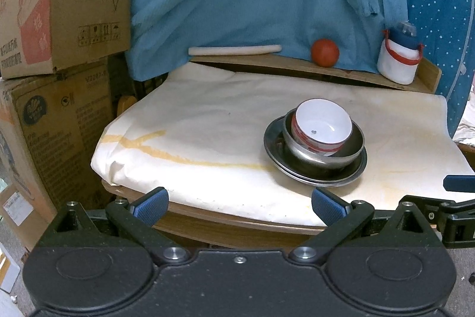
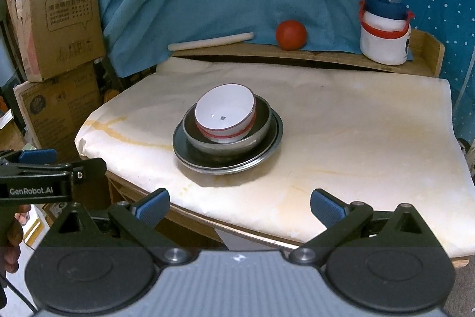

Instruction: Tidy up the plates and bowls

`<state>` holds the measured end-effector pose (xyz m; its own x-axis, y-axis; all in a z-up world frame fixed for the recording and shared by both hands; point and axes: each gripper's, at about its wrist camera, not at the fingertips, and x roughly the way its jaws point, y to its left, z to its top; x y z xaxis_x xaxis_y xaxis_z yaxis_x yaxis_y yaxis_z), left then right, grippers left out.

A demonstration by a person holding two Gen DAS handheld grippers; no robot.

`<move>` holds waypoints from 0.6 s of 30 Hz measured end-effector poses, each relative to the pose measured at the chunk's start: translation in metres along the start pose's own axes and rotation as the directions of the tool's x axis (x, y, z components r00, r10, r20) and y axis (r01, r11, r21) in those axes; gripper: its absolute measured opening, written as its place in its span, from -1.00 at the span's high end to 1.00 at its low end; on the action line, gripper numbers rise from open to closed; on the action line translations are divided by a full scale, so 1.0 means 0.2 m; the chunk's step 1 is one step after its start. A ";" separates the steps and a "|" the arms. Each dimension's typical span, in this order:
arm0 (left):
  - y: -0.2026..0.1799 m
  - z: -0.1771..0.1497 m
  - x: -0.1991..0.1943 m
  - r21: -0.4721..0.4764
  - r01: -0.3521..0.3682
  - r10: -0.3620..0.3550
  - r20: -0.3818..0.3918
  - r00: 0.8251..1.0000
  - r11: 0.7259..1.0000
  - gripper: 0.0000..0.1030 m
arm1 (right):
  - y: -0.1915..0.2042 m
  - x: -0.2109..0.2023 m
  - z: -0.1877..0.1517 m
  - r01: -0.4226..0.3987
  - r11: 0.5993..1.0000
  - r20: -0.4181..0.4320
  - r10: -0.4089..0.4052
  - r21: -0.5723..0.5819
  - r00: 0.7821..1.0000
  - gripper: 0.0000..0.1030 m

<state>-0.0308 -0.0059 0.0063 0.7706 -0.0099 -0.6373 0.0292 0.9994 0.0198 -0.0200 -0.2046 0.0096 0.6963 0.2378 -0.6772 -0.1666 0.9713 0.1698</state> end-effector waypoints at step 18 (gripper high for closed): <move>0.02 -0.01 0.01 -0.007 0.002 -0.002 -0.003 1.000 1.000 -0.98 | 0.01 0.02 0.01 -0.001 1.000 -0.001 0.001 -0.001 1.000 -0.99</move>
<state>-0.0300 -0.0013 0.0045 0.7686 -0.0121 -0.6396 0.0266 0.9996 0.0131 -0.0173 -0.2015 0.0091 0.6953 0.2385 -0.6780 -0.1681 0.9711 0.1692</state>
